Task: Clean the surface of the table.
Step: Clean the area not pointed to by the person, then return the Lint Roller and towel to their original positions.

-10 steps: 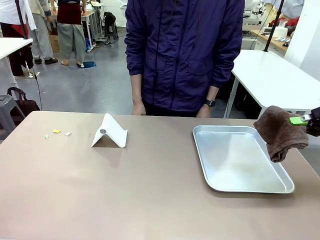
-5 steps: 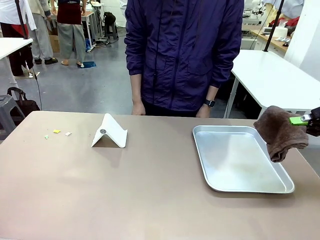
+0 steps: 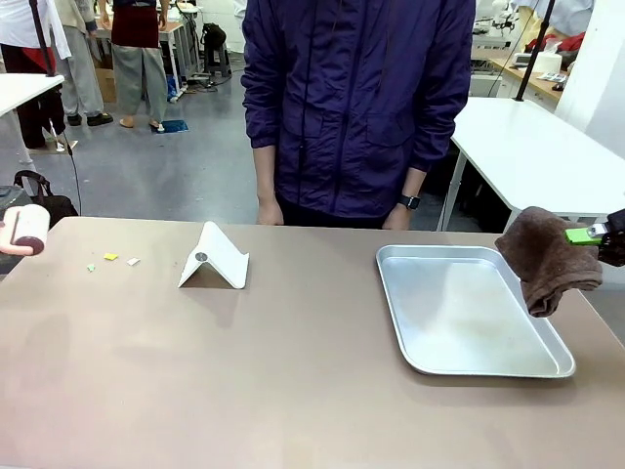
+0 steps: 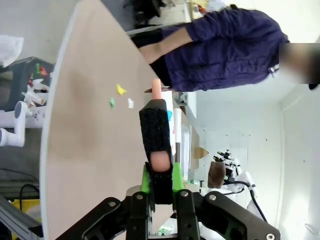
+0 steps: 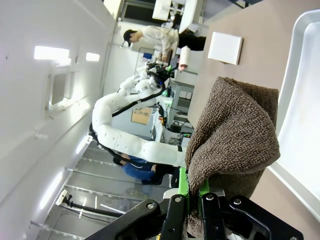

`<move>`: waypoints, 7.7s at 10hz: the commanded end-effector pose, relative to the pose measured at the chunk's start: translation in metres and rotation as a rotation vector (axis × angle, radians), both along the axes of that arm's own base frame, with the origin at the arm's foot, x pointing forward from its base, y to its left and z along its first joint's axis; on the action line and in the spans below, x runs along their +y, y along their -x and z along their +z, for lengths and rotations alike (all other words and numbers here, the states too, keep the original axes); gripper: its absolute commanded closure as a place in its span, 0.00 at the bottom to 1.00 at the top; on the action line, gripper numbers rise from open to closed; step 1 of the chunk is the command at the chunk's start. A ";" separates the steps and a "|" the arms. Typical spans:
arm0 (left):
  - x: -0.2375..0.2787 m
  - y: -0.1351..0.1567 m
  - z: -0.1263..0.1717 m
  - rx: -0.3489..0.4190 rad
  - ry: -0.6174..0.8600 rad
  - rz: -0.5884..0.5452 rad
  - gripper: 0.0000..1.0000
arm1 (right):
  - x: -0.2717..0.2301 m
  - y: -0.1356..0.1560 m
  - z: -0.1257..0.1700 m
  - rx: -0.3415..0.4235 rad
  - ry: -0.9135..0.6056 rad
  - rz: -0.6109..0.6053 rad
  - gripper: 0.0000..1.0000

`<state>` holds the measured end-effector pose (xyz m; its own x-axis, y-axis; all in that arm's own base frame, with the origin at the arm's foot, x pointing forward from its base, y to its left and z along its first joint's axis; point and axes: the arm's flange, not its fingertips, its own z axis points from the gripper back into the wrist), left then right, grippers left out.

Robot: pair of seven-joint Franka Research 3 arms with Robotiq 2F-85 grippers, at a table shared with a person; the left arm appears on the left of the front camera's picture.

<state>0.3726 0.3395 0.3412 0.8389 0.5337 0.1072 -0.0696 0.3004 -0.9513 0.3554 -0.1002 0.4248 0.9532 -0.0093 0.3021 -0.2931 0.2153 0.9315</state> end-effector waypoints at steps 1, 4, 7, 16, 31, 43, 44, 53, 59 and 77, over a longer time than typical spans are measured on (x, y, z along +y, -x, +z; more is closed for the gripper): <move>0.016 -0.023 -0.013 0.105 0.026 0.087 0.82 | -0.001 -0.001 0.005 -0.008 -0.014 -0.005 0.92; 0.022 -0.031 -0.032 0.143 0.004 0.103 0.82 | -0.001 -0.001 0.005 -0.008 -0.014 -0.005 0.92; 0.020 -0.032 -0.044 0.129 -0.011 0.084 0.82 | -0.001 -0.001 0.005 -0.008 -0.014 -0.005 0.92; -0.029 -0.058 -0.076 0.187 -0.115 -0.063 0.82 | -0.001 -0.001 0.005 -0.008 -0.014 -0.005 0.92; -0.155 -0.111 -0.056 0.232 -0.170 -0.278 0.82 | -0.001 -0.001 0.005 -0.008 -0.014 -0.005 0.92; -0.035 0.064 0.060 0.226 0.214 -0.613 0.82 | -0.001 -0.001 0.005 -0.008 -0.014 -0.005 0.92; -0.035 0.076 0.056 0.216 0.179 -0.622 0.82 | -0.001 -0.001 0.005 -0.008 -0.014 -0.005 0.92; -0.046 0.051 0.056 0.250 0.263 -0.539 0.82 | -0.001 -0.001 0.005 -0.008 -0.014 -0.005 0.92; -0.046 0.051 0.056 0.250 0.263 -0.539 0.82 | -0.001 -0.001 0.005 -0.008 -0.014 -0.005 0.92; -0.318 -0.156 0.169 0.269 -0.489 -0.760 0.82 | 0.298 -0.127 -0.037 -0.170 0.329 0.118 0.92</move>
<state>0.5295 0.0339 0.5068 0.9699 -0.2349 -0.0646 0.1326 0.7313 -0.6691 0.4797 0.1905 0.3912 0.8972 0.2299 0.3771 -0.4417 0.4763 0.7603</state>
